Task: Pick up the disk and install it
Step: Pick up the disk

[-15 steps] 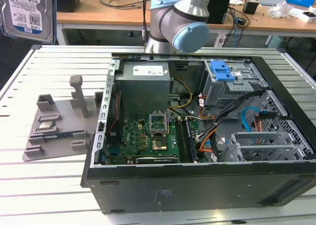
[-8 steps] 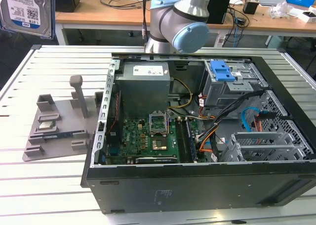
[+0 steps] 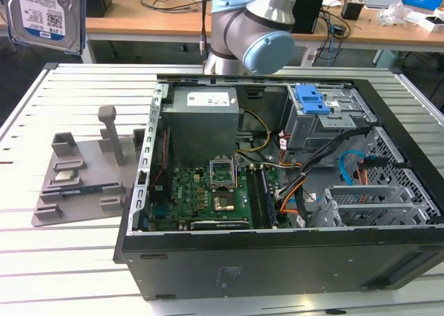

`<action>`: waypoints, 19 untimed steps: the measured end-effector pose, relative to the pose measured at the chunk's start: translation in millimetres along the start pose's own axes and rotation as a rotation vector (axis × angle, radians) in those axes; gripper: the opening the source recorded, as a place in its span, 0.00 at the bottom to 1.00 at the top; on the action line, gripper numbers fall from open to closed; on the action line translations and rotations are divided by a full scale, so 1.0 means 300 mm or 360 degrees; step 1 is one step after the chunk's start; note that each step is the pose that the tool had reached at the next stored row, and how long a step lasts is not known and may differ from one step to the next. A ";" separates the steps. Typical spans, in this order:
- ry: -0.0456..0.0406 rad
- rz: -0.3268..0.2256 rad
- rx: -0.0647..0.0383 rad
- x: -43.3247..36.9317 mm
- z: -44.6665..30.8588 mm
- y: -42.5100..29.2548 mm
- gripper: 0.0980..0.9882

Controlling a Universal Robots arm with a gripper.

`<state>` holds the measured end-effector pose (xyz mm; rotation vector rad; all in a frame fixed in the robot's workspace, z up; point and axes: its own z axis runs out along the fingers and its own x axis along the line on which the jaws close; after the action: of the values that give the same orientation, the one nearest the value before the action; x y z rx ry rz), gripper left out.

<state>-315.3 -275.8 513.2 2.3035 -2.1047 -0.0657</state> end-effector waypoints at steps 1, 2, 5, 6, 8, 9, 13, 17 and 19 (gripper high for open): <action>0.0000 0.0000 0.0000 0.003 -0.002 -0.034 0.30; 0.0000 0.0000 0.0000 0.005 -0.003 -0.052 0.30; 0.0000 0.0000 0.0000 0.008 -0.004 -0.096 0.30; 0.0000 0.0000 0.0000 0.011 -0.006 -0.125 0.30; 0.0000 0.0000 0.0000 0.014 -0.007 -0.158 0.30; 0.0000 0.0000 0.0000 0.016 -0.008 -0.179 0.30; 0.0000 0.0000 0.0000 0.021 -0.011 -0.235 0.30; 0.0000 0.0000 0.0000 0.030 -0.015 -0.335 0.30; 0.0000 0.0000 -0.0001 0.034 -0.018 -0.386 0.30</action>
<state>-198.8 -275.6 513.3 2.3033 -2.1042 -0.0658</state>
